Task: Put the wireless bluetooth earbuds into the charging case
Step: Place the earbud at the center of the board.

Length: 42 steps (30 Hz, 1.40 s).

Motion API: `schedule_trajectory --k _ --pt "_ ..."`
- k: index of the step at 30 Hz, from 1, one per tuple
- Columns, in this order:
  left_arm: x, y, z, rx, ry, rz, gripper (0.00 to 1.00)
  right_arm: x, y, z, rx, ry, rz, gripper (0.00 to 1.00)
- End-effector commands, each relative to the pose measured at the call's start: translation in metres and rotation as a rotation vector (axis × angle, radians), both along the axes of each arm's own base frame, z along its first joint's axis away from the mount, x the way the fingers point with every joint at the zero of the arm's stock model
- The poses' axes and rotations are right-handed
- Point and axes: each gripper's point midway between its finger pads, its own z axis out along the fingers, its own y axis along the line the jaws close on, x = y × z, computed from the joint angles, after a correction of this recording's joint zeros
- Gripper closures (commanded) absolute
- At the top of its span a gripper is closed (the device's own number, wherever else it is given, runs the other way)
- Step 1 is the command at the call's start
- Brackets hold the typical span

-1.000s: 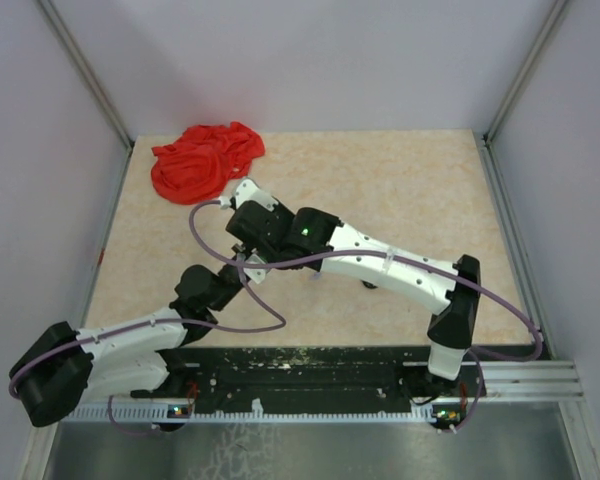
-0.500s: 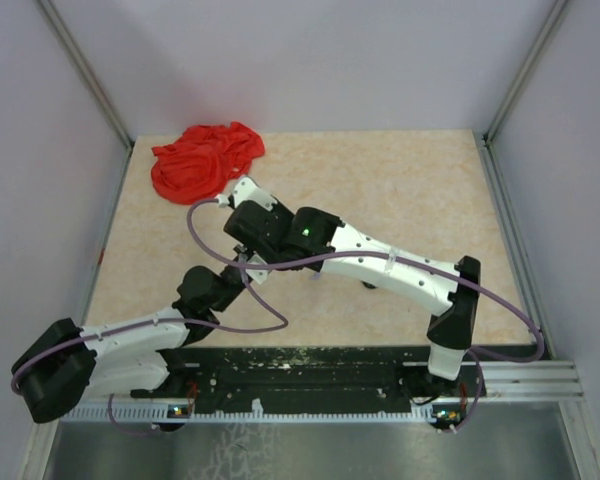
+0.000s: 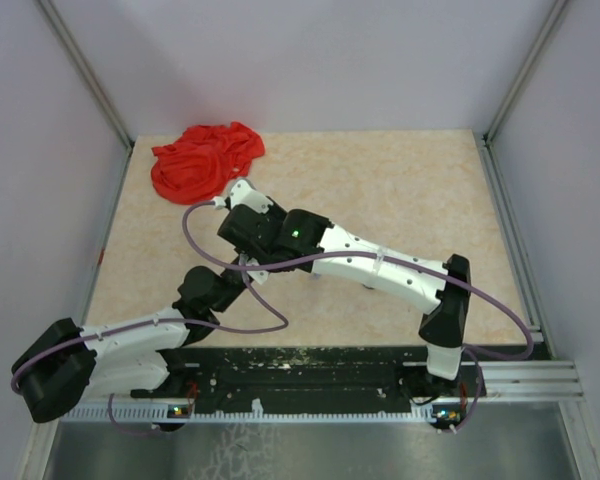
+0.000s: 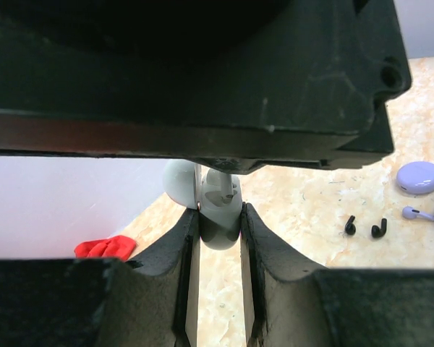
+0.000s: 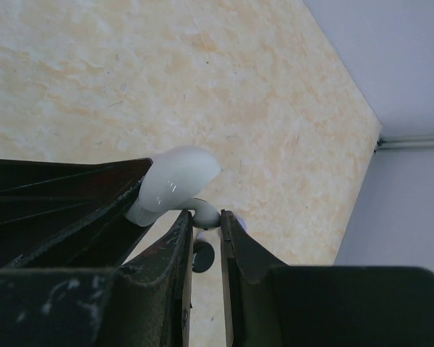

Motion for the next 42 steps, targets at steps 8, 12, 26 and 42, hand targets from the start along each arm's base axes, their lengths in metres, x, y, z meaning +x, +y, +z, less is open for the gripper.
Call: schedule_trajectory --k 8,12,26,42 --pt "-0.004 -0.003 0.02 -0.07 -0.025 -0.024 1.0 -0.002 0.008 0.013 -0.008 -0.06 0.004 0.92" --pt "-0.005 -0.004 0.022 -0.084 -0.022 -0.029 1.0 -0.004 0.012 0.007 -0.018 -0.051 0.018 0.92" --pt "-0.005 -0.002 0.027 -0.127 -0.012 -0.025 1.0 -0.013 0.024 -0.004 -0.006 0.004 0.067 0.92" --pt "0.0 0.002 0.024 -0.138 0.006 0.004 1.0 -0.021 0.027 -0.009 0.002 0.057 0.108 0.92"
